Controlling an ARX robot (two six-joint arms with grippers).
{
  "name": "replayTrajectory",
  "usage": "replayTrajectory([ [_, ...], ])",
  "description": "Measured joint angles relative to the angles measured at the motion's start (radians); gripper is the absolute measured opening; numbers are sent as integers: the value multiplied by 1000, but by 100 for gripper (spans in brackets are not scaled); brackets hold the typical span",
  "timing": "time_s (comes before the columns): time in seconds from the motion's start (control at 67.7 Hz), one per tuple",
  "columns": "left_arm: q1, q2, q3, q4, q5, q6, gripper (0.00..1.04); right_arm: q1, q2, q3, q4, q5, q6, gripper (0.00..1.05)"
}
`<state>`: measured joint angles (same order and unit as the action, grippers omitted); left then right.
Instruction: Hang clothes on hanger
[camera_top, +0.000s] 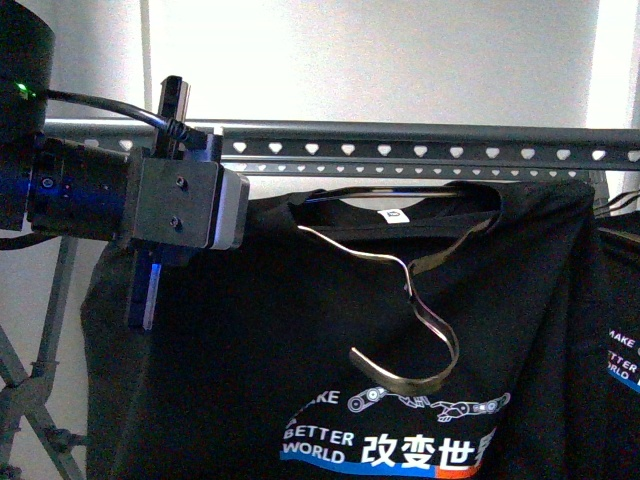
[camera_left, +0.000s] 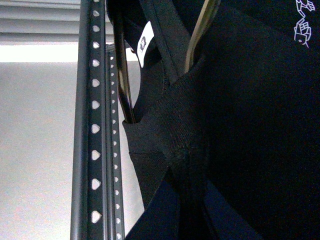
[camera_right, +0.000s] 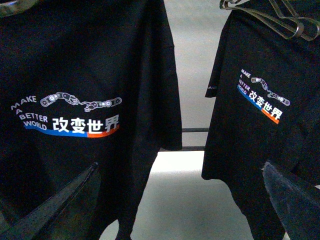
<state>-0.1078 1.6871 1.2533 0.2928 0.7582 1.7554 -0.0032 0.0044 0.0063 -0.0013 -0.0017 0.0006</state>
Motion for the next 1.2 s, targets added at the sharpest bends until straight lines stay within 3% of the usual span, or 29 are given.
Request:
replayTrajectory([
  [0.502,-6,0,0,-5,0,2,5,-1,1,0,-1,-7,-3,97],
  [0.561,-6,0,0,-5,0,3,5,-58,50,19,-23,-145,-37,97],
  [0.576,-6,0,0,-5,-1,4,5,-98,91,30,-5,-247,-58,97],
  [0.635,-6,0,0,-5,-3,5,5,-200,219,69,80,-417,-103,97],
  [0.68,-7,0,1,-5,-3,5,5,-271,325,108,172,-515,-138,97],
  [0.753,-8,0,1,-5,-3,6,5,-333,482,178,322,-594,-185,97],
  [0.916,-5,0,1,-5,-6,8,5,-313,829,392,563,-649,-390,97],
  [1.064,-6,0,2,-5,-4,8,5,-258,1042,557,594,-683,-655,97],
  [1.197,-6,0,2,-5,-4,8,5,-211,1179,685,573,-709,-987,97],
])
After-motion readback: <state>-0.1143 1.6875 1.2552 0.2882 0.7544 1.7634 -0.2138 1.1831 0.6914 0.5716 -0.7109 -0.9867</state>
